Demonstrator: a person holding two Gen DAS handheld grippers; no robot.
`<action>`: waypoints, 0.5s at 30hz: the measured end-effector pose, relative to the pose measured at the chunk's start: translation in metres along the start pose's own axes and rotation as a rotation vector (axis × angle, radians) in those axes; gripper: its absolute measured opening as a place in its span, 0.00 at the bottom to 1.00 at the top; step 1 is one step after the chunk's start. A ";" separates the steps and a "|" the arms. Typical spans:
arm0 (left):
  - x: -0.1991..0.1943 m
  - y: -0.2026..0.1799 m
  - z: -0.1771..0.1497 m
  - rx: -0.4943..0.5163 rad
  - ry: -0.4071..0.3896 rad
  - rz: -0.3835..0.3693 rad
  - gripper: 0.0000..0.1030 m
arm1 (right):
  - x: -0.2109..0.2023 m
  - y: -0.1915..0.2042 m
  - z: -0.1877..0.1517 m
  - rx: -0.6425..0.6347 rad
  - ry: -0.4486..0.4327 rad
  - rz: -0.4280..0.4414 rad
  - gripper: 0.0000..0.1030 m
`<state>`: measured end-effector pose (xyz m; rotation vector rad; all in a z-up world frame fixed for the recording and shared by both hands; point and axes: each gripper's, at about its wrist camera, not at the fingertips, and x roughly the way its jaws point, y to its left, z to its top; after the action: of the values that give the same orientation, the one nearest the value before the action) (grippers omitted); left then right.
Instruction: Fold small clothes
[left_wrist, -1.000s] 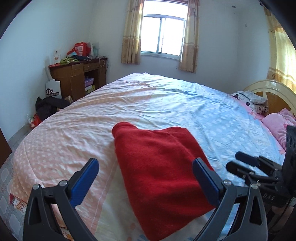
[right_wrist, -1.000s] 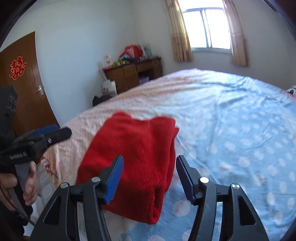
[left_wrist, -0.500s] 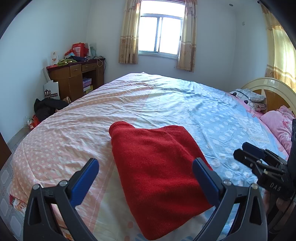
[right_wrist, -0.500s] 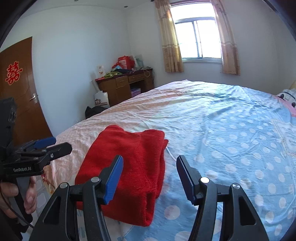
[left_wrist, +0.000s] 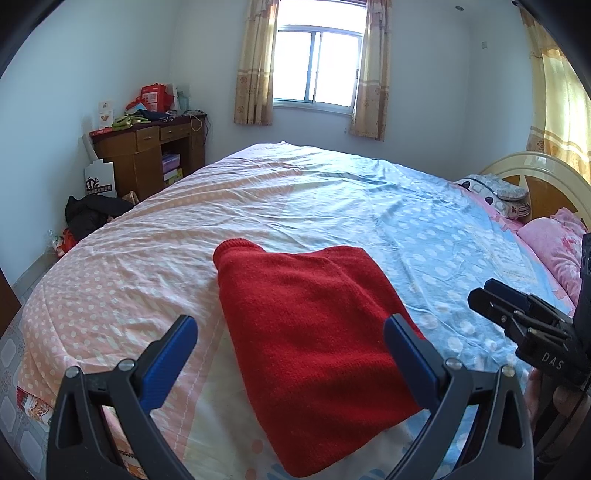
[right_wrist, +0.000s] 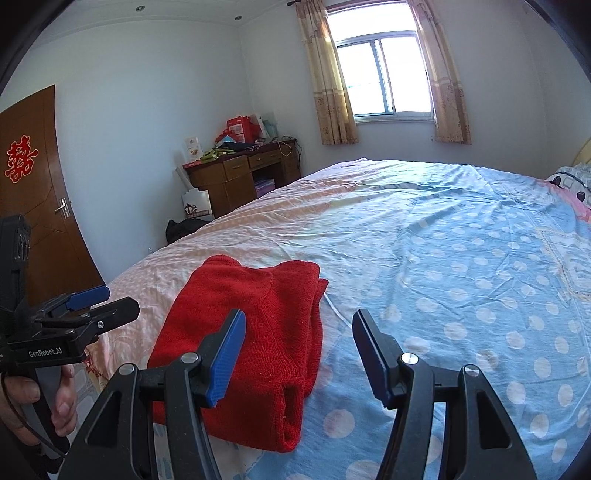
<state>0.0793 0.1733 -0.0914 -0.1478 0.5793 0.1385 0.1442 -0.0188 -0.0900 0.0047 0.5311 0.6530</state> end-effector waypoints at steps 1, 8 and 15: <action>0.000 0.000 0.000 -0.001 0.001 -0.001 1.00 | 0.000 0.000 0.000 0.000 -0.001 0.001 0.60; -0.001 0.000 0.000 0.000 -0.003 -0.003 1.00 | -0.005 -0.003 0.003 0.013 -0.038 -0.001 0.60; -0.001 -0.002 0.000 0.002 0.000 -0.003 1.00 | -0.004 -0.006 0.003 0.032 -0.039 -0.006 0.60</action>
<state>0.0788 0.1716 -0.0907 -0.1469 0.5796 0.1351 0.1460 -0.0253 -0.0862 0.0455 0.5038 0.6375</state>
